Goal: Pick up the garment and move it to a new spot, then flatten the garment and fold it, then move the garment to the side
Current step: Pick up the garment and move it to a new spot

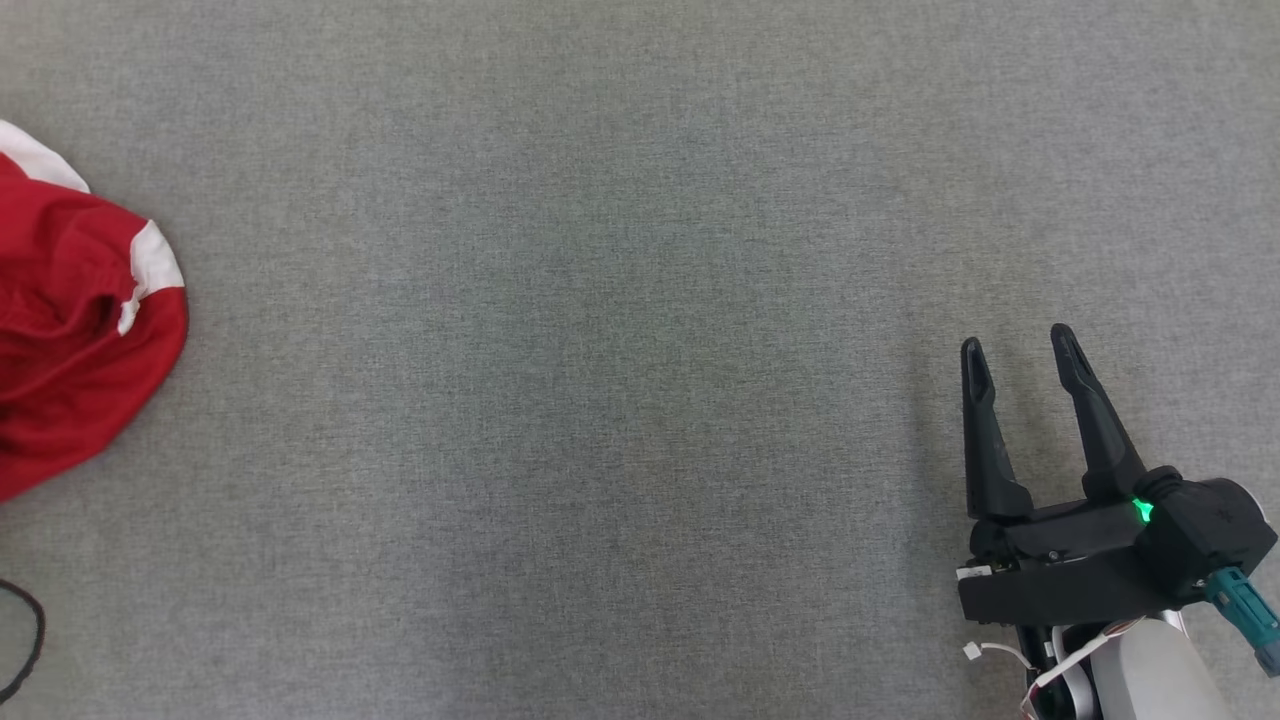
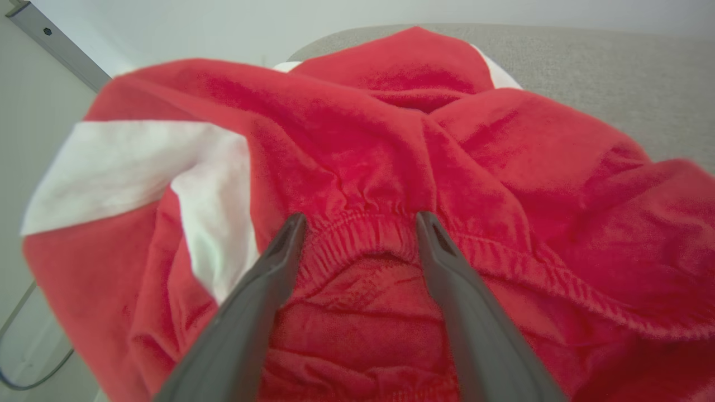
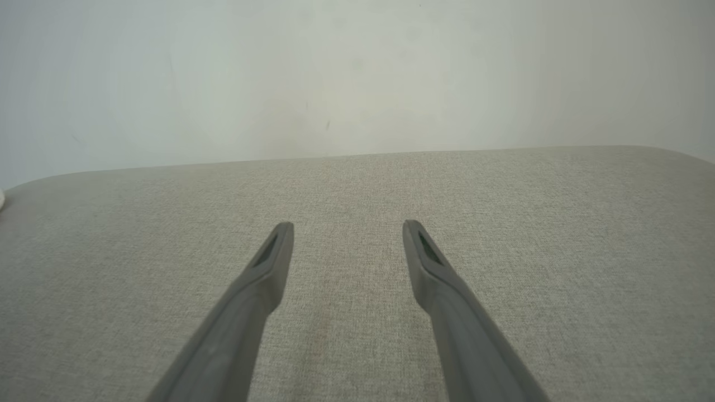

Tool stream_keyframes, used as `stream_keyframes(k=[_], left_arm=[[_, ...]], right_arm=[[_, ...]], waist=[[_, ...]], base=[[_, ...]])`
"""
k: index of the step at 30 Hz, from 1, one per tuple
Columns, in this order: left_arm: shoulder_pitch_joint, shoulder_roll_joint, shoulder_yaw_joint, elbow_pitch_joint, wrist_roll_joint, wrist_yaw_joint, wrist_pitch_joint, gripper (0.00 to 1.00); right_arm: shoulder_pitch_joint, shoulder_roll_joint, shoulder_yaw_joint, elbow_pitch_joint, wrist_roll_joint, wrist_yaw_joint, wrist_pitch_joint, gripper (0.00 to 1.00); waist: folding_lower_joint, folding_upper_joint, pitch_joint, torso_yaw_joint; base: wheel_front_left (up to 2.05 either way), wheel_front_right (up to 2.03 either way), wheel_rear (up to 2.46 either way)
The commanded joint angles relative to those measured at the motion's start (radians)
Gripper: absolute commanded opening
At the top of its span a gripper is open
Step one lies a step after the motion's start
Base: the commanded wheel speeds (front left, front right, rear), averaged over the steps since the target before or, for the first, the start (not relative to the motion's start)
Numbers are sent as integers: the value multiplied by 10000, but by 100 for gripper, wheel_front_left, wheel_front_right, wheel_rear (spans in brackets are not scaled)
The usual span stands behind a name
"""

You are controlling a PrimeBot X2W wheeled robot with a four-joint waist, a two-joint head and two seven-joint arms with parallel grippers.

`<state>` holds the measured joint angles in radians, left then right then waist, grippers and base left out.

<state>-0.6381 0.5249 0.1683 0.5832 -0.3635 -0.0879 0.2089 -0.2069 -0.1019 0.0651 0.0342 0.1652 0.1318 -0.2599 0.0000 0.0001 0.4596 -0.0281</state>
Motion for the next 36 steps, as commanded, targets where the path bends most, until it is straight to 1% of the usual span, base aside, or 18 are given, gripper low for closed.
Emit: stream_keyframes(k=[1, 3, 4, 5, 6, 8, 13, 15, 18, 23, 27, 29, 32, 35, 36], left_arm=[[-25, -64, -30, 190, -42, 18, 88, 100], [-20, -113, -76, 525, -93, 16, 140, 100], [-24, -126, -123, 709, -85, 20, 225, 95], [-34, -102, -186, 835, -26, 16, 236, 45], [-64, -105, -215, 940, -1, 23, 175, 0], [-80, -99, -297, 1118, 62, 37, 102, 0], [-397, 56, -359, 995, 334, 274, -733, 0], [-519, 110, -346, 781, 423, 360, -1184, 0], [-671, 130, -311, 378, 426, 377, -1757, 0], [-1063, 156, -452, -608, 473, 280, -2372, 0], [-1358, 158, -634, -1386, 536, 246, -2487, 0], [-1608, 84, -791, -1966, 554, 187, -2507, 0], [-1988, -130, -1153, -2917, 621, 168, -2267, 0], [-2318, -276, -1622, -3852, 690, 83, -1903, 0], [-2781, -627, -2314, -4888, 784, 21, -1351, 0]], right_arm=[[-66, 32, 22, 11, -95, -21, -55, 100], [-88, 35, 56, 15, -86, -21, -57, 100], [-93, 27, 64, 17, -75, -21, -58, 100], [-81, 13, 72, 25, -62, -21, -60, 100], [-62, -3, 59, 27, -55, -21, -61, 100], [-9, 10, 38, 35, -91, -21, -63, 100], [102, 63, -31, 98, -106, -21, -65, 100], [139, 83, -22, 152, -61, -21, -65, 100], [224, 126, 19, 254, 31, -21, -63, 100], [339, 213, 88, 408, 121, -21, -66, 100], [400, 275, 128, 487, 199, -21, -67, 100], [424, 317, 153, 519, 241, -21, -67, 100], [503, 380, 166, 560, 308, -21, -68, 100], [552, 438, 186, 599, 397, -21, -66, 100], [645, 478, 191, 646, 523, -21, -67, 100]], waist=[[0, -1, -12, -28], [0, -1, -23, -75], [0, -1, -33, -93], [0, -1, -56, -113], [0, -1, -74, -119], [0, -1, -136, -118], [0, -1, -430, -2], [0, -1, -613, 70], [0, -1, -941, 199], [0, -1, -1531, 367], [0, -1, -1827, 337], [0, -1, -2006, 252], [0, -1, -2229, 24], [0, -1, -2402, -339], [0, -1, -2554, -974]], base=[[0, 0, 0], [0, 0, 0], [0, 0, 0], [0, 0, 0], [0, 0, 0], [0, 0, 0], [0, 0, 0], [0, 0, 0], [0, 0, 0], [0, 0, 0], [0, 0, 0], [0, 0, 0], [0, 0, 0], [0, 0, 0], [0, 0, 0]])
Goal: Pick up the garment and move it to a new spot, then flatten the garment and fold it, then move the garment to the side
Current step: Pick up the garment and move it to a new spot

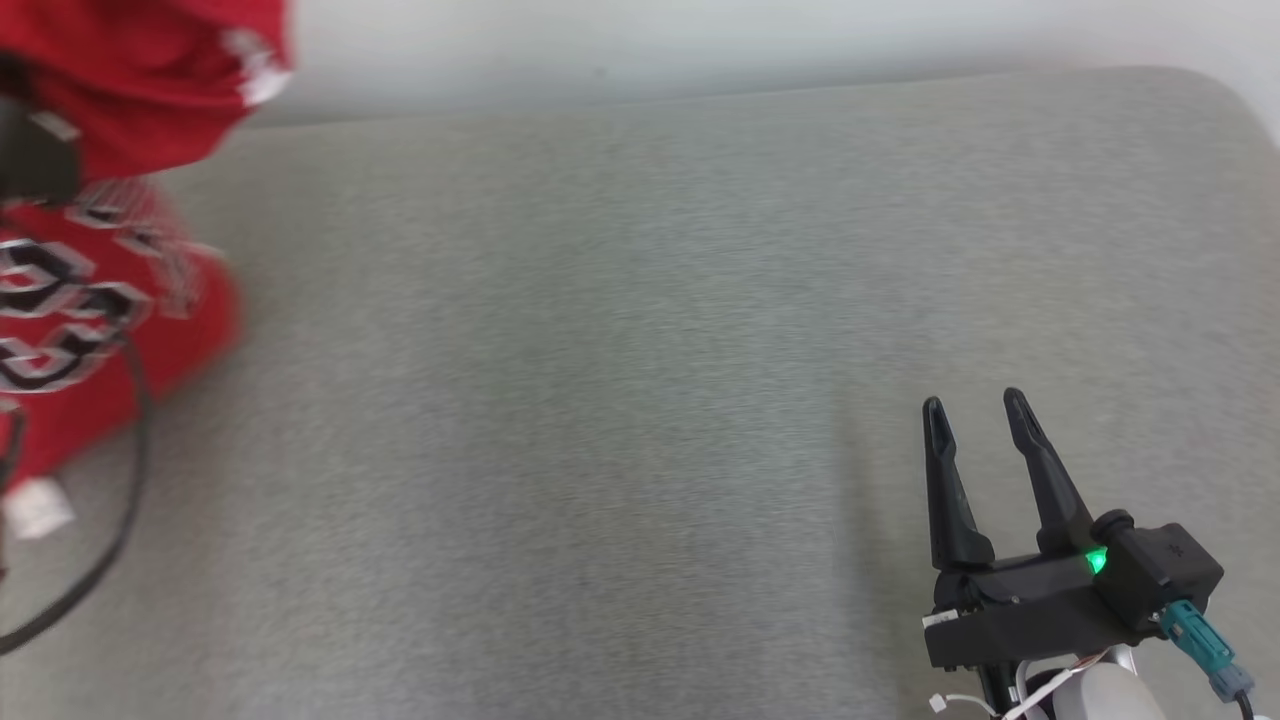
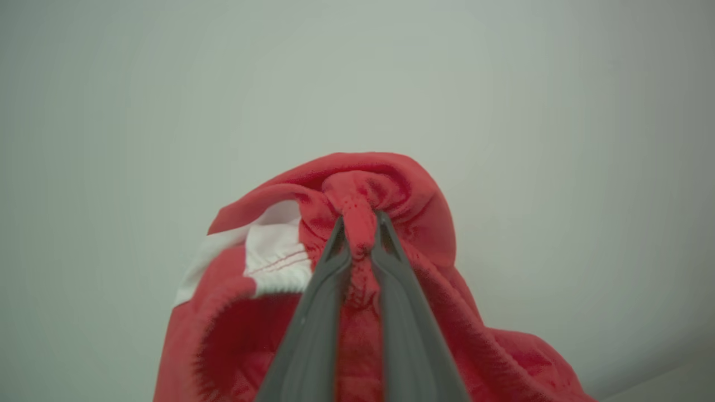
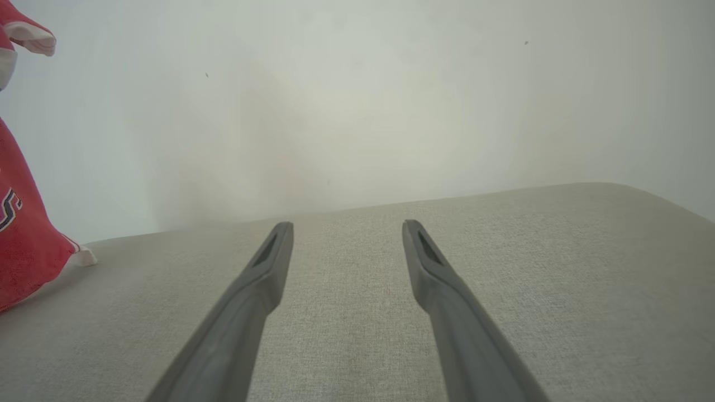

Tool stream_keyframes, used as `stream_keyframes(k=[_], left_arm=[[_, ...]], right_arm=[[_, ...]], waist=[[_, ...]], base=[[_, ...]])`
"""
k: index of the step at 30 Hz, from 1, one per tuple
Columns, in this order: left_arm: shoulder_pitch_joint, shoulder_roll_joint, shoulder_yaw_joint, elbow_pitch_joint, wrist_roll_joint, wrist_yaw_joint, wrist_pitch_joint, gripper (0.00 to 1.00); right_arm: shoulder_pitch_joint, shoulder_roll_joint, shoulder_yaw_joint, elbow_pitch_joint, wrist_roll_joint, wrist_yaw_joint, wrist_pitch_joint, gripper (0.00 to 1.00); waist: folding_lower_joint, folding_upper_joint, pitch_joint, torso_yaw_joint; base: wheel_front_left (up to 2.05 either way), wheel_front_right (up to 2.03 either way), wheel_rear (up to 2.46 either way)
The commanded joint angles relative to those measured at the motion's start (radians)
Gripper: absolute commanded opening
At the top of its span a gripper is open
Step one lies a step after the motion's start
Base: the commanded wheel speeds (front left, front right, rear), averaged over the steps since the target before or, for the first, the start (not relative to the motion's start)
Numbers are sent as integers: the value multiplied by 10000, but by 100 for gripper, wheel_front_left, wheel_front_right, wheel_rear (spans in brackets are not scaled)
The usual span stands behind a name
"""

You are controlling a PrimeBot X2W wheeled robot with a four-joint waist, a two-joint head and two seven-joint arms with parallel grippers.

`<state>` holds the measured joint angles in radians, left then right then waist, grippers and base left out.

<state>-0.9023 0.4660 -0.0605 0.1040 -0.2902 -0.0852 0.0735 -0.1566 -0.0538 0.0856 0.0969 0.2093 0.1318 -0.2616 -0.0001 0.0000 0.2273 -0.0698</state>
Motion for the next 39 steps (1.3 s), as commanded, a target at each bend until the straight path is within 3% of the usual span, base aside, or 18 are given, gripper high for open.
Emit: stream_keyframes(k=[1, 11, 19, 27, 39], left_arm=[[-276, -159, -199, -301, 84, -10, 96, 0], [-1551, -1897, -1984, -583, -144, -173, 498, 0], [-2478, -2967, -2667, 309, -336, -198, 121, 0], [-1225, -2958, -2628, 716, -527, 57, -243, 0], [3143, -2818, -2126, 1032, -1207, 866, -1289, 0]], right_arm=[[160, 6, -10, 32, 113, -21, -48, 100], [411, 36, -62, 99, 562, -21, -30, 100], [503, 39, -144, 53, 692, -21, -30, 100], [593, 37, -269, -66, 570, -21, -29, 100], [403, 37, -177, 24, 328, -21, -31, 100]], waist=[[1, 0, -267, -731], [1, 0, -606, -2222], [1, 0, -629, -2684], [1, 0, -451, -2469], [1, 0, -229, -2035]], base=[[0, 0, 0], [0, 0, 0], [0, 0, 0], [0, 0, 0], [0, 0, 0]])
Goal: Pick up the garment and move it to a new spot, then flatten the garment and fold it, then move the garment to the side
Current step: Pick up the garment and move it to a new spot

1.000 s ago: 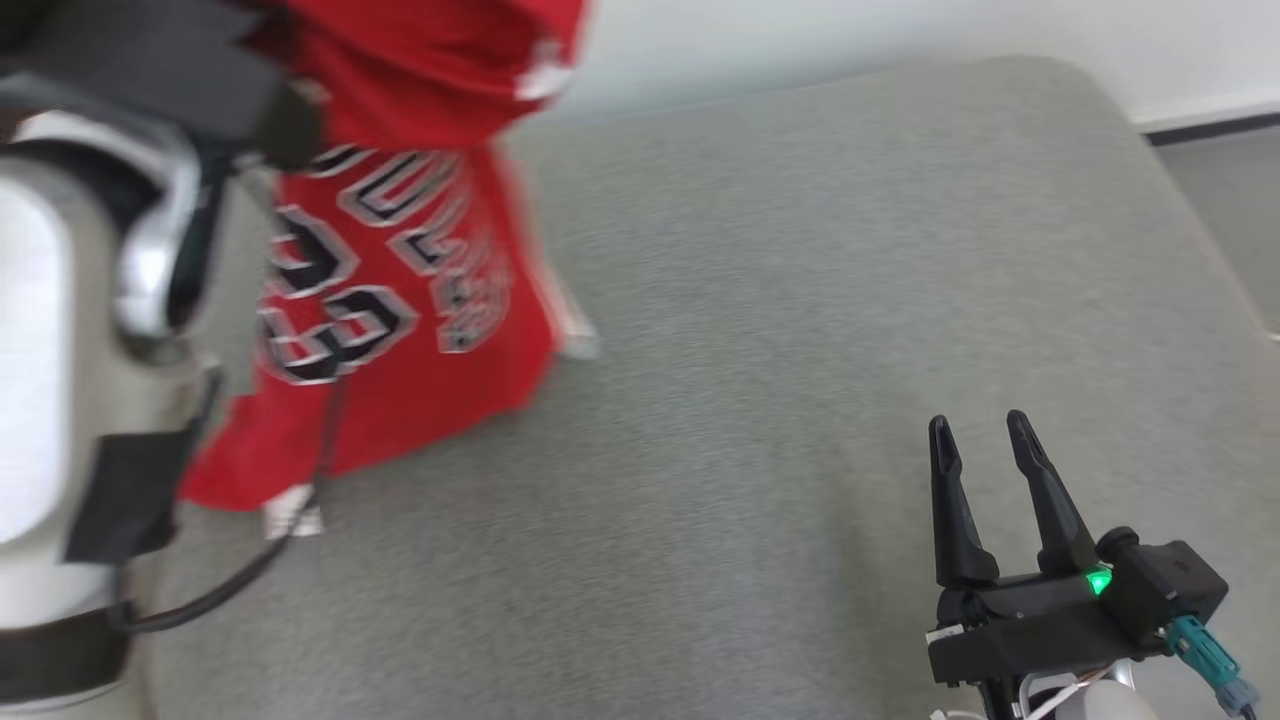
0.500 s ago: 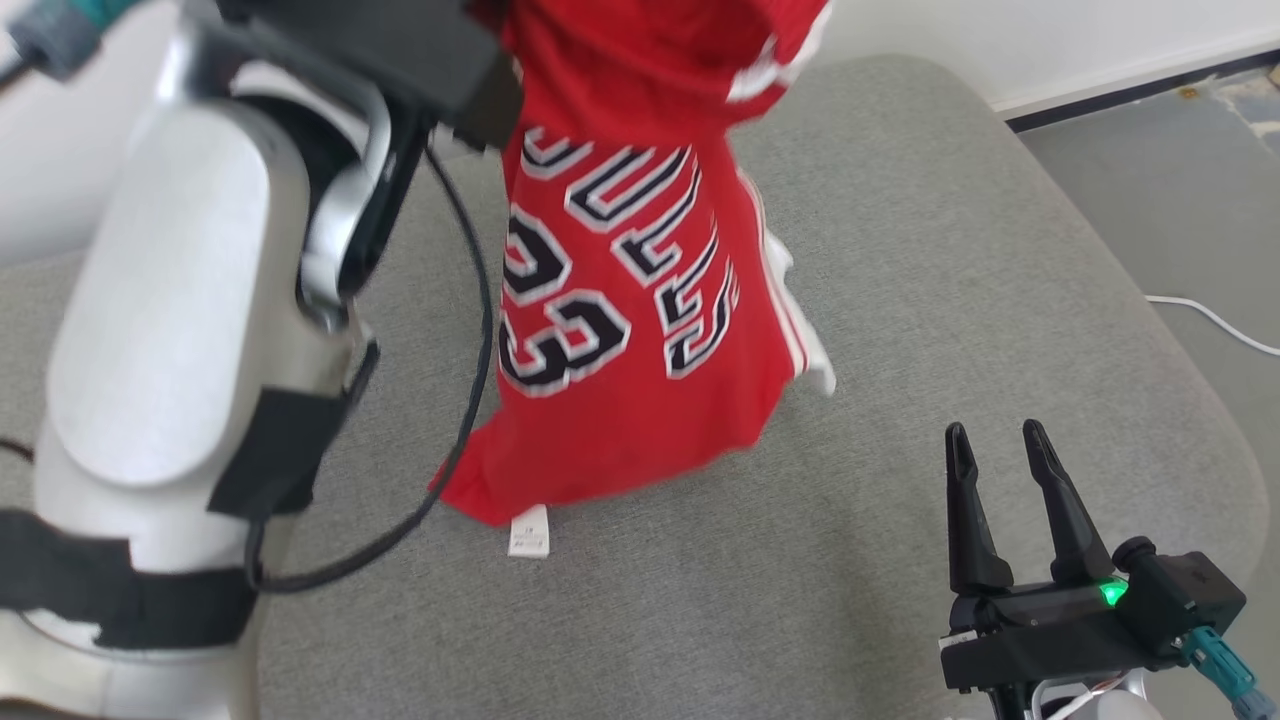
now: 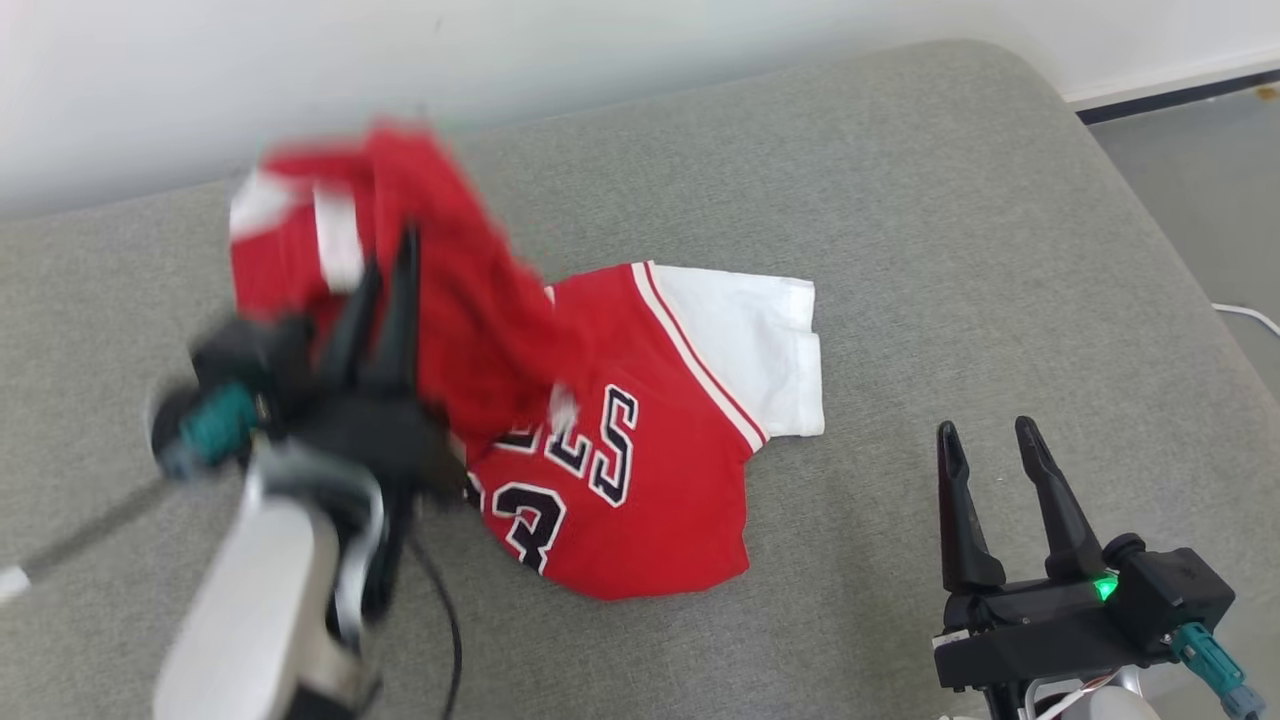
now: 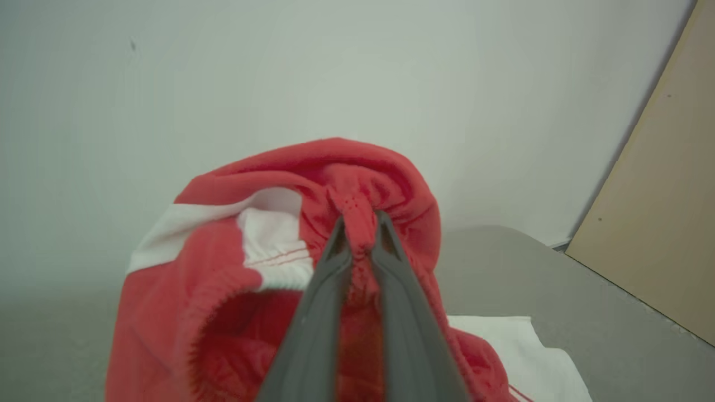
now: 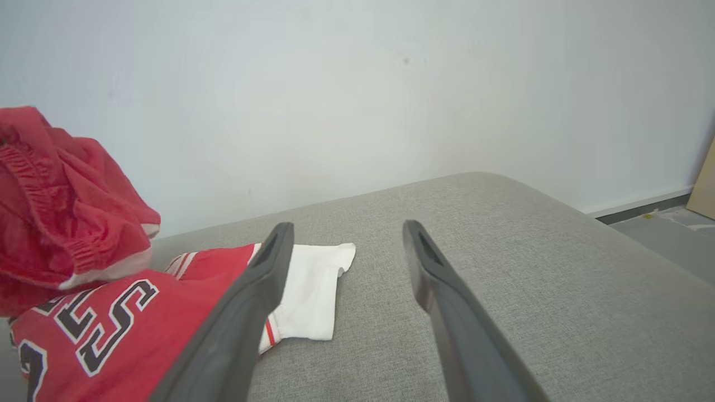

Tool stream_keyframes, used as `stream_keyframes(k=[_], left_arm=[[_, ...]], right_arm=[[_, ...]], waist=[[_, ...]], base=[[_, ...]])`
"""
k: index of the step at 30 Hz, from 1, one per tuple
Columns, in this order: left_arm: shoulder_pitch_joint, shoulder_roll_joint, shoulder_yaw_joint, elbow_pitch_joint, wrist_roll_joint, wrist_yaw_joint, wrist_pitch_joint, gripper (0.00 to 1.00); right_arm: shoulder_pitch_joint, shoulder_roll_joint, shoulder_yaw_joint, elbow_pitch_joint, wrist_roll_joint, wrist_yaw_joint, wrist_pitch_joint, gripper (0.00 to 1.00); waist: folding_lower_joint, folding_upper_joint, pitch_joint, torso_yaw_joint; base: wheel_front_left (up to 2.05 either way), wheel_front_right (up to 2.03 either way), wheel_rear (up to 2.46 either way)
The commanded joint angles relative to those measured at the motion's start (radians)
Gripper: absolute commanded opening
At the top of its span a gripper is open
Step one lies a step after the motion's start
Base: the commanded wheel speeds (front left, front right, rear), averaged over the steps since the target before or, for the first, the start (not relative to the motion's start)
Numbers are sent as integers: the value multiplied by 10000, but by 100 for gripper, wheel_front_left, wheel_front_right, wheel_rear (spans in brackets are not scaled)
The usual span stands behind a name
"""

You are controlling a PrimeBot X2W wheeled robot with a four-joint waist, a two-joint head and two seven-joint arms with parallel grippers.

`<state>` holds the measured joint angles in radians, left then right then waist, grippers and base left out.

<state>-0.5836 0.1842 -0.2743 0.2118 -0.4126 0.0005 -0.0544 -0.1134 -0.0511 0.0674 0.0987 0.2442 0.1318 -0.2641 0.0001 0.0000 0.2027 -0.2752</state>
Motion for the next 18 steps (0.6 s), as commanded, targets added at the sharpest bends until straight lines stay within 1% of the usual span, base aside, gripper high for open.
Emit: stream_keyframes(k=[1, 4, 7, 8, 10, 13, 18], left_arm=[[307, -18, 12, 46, -37, 55, -111, 0], [1152, -80, -88, 435, -106, 51, -380, 0], [1676, -106, -406, 1070, 48, -80, -660, 0], [1677, -148, -434, 1173, 71, -79, -780, 17], [1604, -217, -543, 1297, 130, -159, -997, 100], [1410, -274, -615, 1261, 216, -183, -1305, 100], [1423, -316, -588, 776, 302, -76, -1669, 100]], right_arm=[[-34, 9, 6, 15, -36, -21, -6, 100], [-54, 7, 26, 61, -94, -21, -6, 100], [-89, 8, 100, 142, -189, -21, -6, 100], [-94, 6, 109, 157, -203, -21, -6, 100], [-99, 8, 110, 180, -254, -21, -6, 100], [-40, 8, 103, 188, -335, -21, -6, 100], [185, 6, 41, 130, -392, -21, -6, 100]], waist=[[-1, 0, 24, 39], [-1, 0, 42, 117], [-1, 0, -7, 240], [-1, 0, -36, 287], [-1, 0, -129, 396], [-1, 0, -323, 610], [-1, 0, -708, 1055]], base=[[0, 0, 0], [0, 0, 0], [0, 0, 0], [0, 0, 0], [0, 0, 0], [0, 0, 0], [0, 0, 0]])
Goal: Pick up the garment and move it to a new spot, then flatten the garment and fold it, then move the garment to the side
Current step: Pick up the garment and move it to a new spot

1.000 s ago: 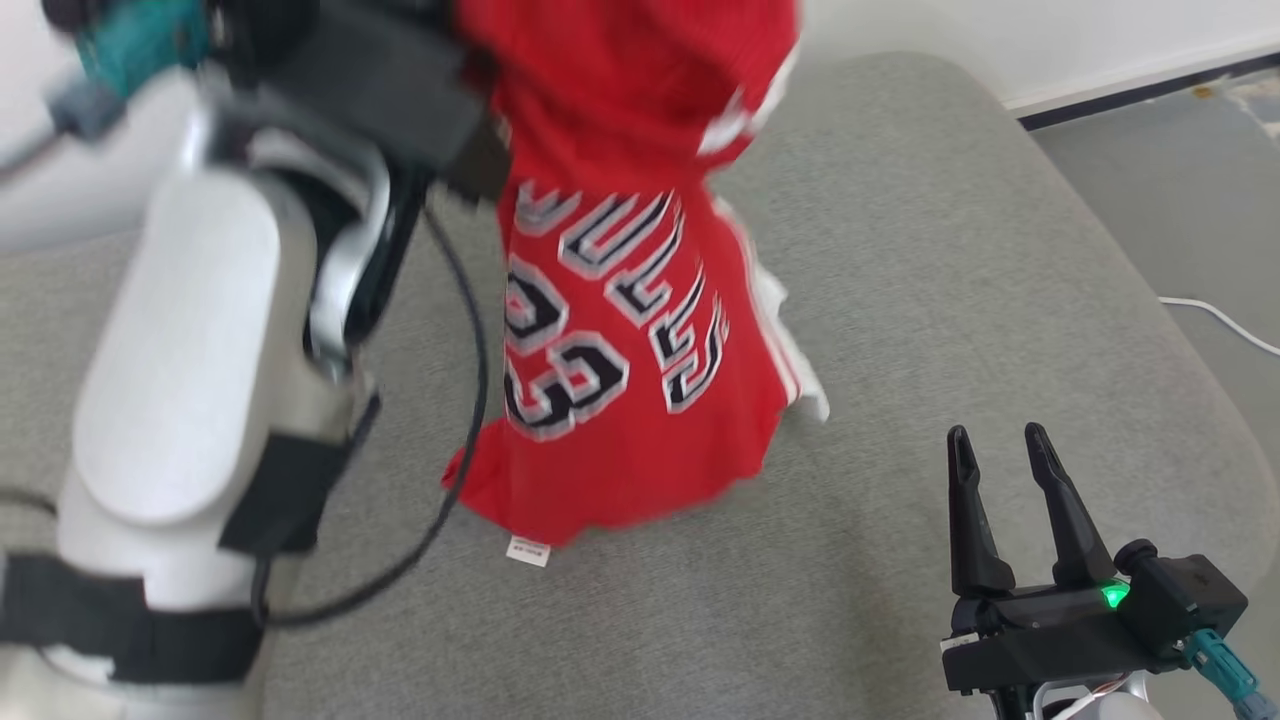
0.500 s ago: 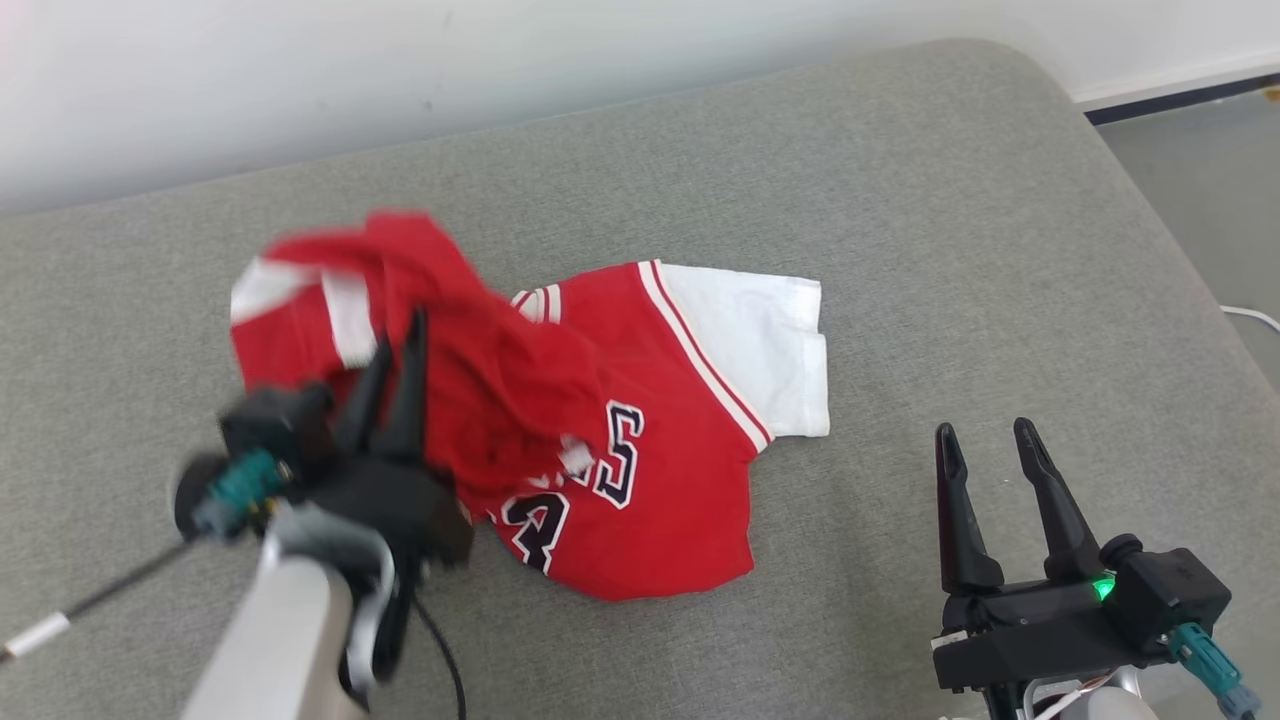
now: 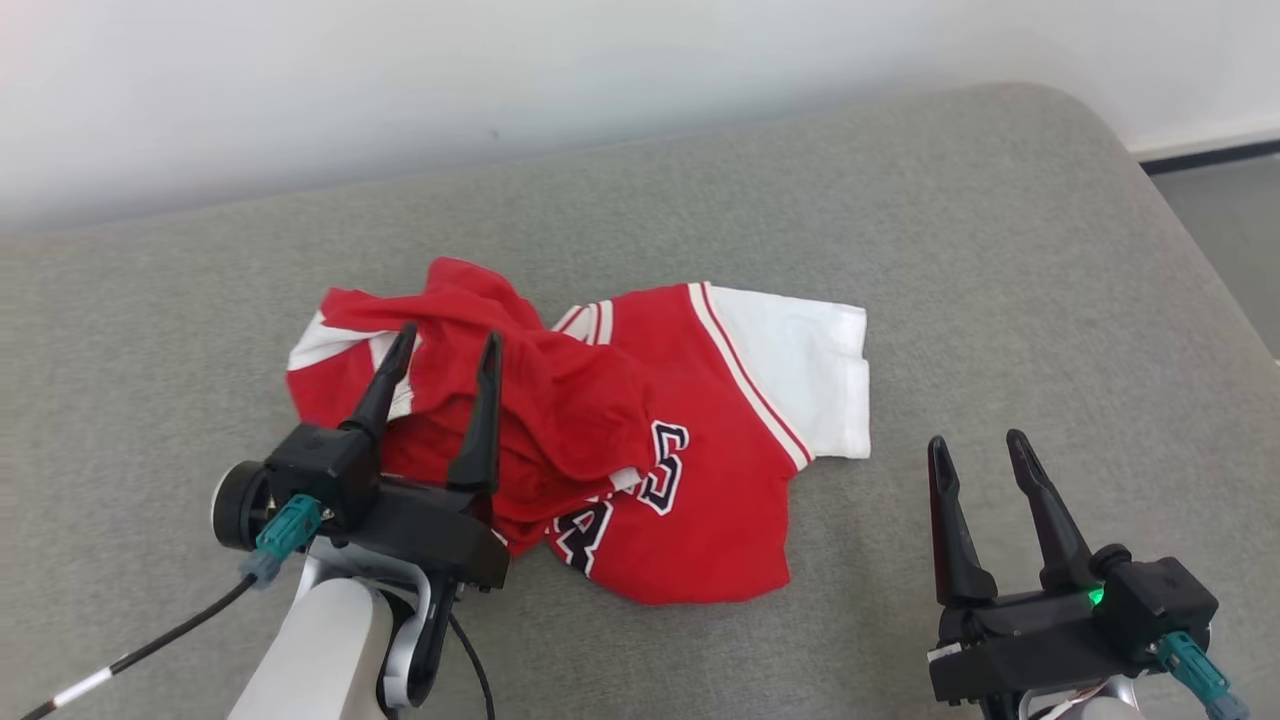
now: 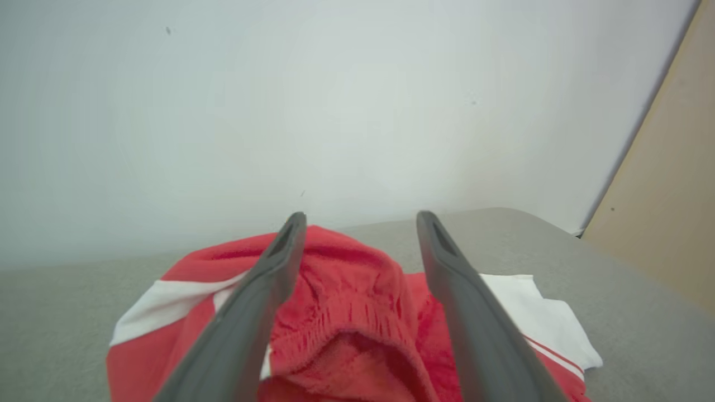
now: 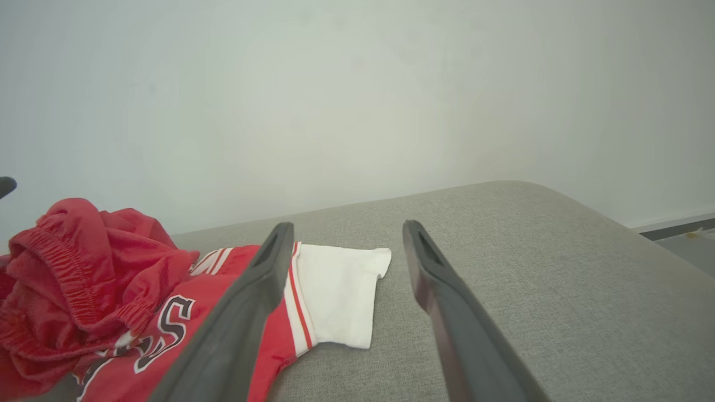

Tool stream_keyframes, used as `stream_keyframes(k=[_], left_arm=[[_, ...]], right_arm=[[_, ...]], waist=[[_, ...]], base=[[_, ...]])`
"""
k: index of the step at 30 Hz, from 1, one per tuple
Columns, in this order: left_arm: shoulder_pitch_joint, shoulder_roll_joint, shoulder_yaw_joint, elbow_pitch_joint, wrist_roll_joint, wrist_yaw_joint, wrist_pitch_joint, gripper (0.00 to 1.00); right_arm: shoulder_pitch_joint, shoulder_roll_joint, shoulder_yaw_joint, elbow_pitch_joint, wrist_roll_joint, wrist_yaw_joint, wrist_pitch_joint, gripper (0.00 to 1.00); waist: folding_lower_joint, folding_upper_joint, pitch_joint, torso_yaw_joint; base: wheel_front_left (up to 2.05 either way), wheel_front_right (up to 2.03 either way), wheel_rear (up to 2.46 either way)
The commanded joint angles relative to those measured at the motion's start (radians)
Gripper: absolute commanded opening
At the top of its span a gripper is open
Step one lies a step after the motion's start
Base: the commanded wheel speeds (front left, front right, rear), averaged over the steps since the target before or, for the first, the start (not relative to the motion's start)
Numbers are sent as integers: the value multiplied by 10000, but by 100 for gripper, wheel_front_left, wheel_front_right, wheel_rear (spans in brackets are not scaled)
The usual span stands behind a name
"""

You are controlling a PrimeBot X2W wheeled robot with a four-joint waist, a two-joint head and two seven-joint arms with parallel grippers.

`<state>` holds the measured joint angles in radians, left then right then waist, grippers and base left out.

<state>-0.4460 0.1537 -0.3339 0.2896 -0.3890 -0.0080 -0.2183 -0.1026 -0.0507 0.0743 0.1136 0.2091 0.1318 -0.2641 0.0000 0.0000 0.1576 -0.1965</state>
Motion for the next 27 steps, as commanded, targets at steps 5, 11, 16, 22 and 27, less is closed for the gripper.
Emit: stream_keyframes(k=[5, 11, 16, 22, 27], left_arm=[[467, 240, 131, -665, 112, 210, -124, 100], [1337, 826, 600, -1560, 328, 577, -321, 100], [2400, 1102, 1184, -2186, 425, 909, -449, 100], [3512, 1026, 1893, -2824, 580, 1190, -468, 100], [4379, 752, 2570, -3226, 803, 1205, -472, 100]], right_arm=[[286, 3, -102, -52, -84, -21, -4, 100], [469, 3, -135, -152, -102, -21, -6, 100], [581, 1, -150, -185, -141, -21, -6, 100], [664, 3, -160, -196, -133, -21, -6, 100], [764, 1, -155, -148, -57, -21, -6, 100]], waist=[[0, 0, -628, 727], [0, 0, -900, 1179], [0, 0, -1042, 1391], [0, 0, -1119, 1521], [0, 0, -1154, 1598]], base=[[0, 0, 0], [0, 0, 0], [0, 0, 0], [0, 0, 0], [0, 0, 0]])
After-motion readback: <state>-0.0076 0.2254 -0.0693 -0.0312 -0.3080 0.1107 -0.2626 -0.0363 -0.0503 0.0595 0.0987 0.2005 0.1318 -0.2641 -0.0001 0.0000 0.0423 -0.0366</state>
